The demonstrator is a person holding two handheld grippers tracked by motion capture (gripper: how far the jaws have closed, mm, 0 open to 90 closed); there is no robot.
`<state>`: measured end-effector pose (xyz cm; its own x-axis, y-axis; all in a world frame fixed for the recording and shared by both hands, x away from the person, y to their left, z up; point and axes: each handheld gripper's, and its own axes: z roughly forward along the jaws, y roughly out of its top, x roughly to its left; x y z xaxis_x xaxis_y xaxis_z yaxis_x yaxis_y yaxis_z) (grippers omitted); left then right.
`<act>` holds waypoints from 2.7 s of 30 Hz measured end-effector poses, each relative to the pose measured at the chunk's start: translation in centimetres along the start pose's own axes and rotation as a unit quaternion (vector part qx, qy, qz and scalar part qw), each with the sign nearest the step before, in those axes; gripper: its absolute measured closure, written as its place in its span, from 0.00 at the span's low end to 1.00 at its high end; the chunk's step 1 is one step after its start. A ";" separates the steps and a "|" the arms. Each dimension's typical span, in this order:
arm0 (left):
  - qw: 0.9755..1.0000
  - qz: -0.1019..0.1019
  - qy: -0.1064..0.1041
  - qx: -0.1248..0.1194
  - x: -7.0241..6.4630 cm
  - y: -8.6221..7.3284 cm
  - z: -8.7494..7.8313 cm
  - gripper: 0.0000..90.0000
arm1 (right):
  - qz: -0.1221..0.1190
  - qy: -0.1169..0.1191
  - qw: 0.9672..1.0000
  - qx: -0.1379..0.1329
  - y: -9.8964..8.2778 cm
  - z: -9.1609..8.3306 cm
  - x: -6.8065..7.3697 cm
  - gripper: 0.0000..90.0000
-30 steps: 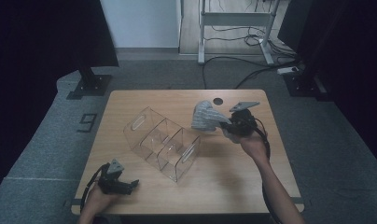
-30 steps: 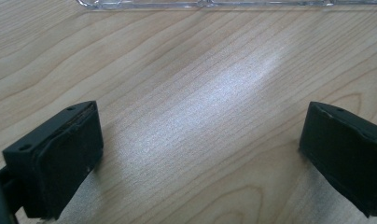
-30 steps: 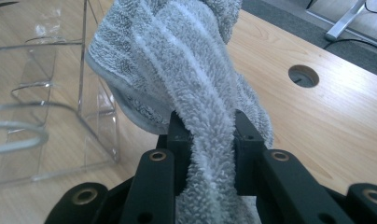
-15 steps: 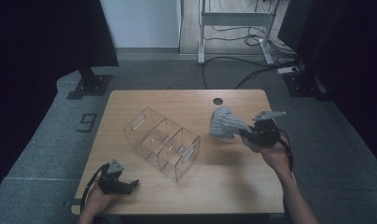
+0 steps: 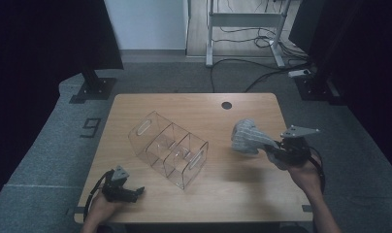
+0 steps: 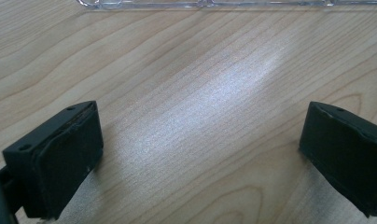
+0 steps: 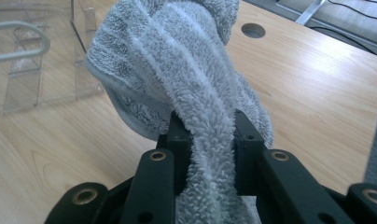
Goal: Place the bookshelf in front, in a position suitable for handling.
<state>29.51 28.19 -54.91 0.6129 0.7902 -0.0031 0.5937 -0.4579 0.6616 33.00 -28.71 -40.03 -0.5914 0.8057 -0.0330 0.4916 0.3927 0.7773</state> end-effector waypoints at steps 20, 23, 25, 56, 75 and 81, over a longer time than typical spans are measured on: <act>1.000 0.000 0.000 0.001 0.0 0.0 0.0 0.00 | 0.016 -0.017 0.999 0.022 -6.2 -0.3 0.1 0.81; 1.000 0.000 0.000 0.001 0.0 0.0 0.0 0.00 | 0.019 -0.016 0.999 0.027 -7.1 0.3 0.1 0.81; 1.000 0.000 0.000 0.001 0.0 0.0 0.0 0.00 | 0.025 -0.015 0.999 0.032 -7.8 0.9 0.1 0.81; 1.000 -0.002 0.000 0.000 0.0 0.0 0.0 0.00 | 0.017 0.002 0.998 0.057 -11.2 2.7 0.8 0.17; 1.000 -0.003 0.003 0.000 0.0 0.1 0.1 0.00 | -0.016 0.016 1.000 0.018 -2.5 3.2 2.3 0.00; 1.000 -0.002 0.002 0.001 0.0 0.1 0.1 0.00 | -0.020 0.025 0.999 0.015 -1.0 5.4 3.1 0.00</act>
<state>29.57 28.11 -54.89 0.6081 0.7938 -0.0029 0.5975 -0.4553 0.6600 34.14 -24.23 -44.27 -0.6422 0.7659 -0.0316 0.4858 0.4386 0.7561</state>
